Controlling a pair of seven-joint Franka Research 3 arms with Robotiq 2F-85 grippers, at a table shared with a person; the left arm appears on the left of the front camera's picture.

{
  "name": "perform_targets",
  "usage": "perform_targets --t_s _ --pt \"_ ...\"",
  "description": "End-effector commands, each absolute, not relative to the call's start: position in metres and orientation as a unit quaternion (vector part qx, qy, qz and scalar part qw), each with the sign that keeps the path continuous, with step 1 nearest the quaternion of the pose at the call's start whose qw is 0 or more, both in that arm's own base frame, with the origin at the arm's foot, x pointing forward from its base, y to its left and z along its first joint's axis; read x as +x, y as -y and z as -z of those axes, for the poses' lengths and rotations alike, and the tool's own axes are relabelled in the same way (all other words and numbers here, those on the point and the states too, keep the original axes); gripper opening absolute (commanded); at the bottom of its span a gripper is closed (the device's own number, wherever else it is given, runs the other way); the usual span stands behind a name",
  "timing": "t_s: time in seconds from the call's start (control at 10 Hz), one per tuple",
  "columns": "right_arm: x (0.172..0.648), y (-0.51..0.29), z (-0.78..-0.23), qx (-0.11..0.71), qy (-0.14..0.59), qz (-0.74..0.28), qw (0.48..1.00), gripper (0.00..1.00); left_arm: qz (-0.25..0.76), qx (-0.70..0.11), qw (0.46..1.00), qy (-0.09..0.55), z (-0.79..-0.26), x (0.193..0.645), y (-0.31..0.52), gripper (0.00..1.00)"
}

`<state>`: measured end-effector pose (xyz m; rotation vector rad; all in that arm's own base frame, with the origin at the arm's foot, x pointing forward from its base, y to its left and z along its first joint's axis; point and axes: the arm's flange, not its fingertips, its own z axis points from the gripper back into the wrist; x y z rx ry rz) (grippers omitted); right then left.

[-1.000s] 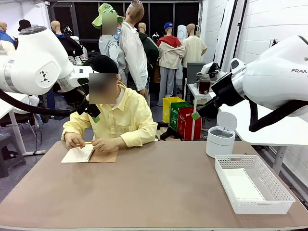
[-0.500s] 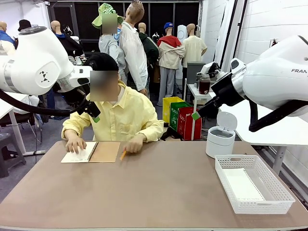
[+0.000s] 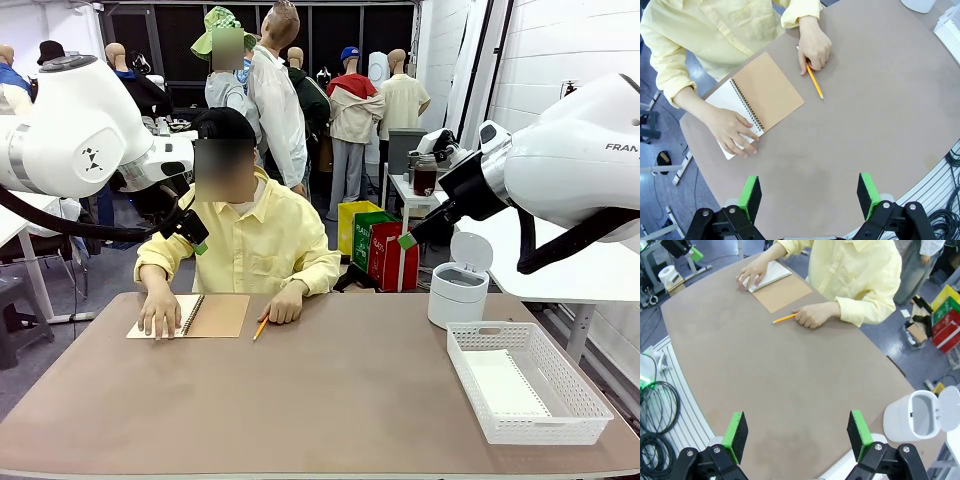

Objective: Sort the paper based on its condition.
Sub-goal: If a person hands you a paper, place it in the Organizing basket , and if it's crumpled, put it in the Trash can.

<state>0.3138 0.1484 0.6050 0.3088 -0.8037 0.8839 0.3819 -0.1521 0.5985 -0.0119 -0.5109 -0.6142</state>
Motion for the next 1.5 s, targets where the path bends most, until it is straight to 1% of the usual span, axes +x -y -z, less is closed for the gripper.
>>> perform_targets --t_s 0.0,1.4 --pt "0.3132 -0.1490 -0.6058 0.147 0.373 -0.419 0.815 1.00 0.299 -0.005 0.921 0.250 -0.5999 0.3825 0.1504 1.00" --pt "0.3132 -0.1490 -0.6058 0.147 0.373 -0.419 0.815 1.00 0.299 -0.005 0.921 0.250 -0.5999 0.3825 0.1504 1.00"
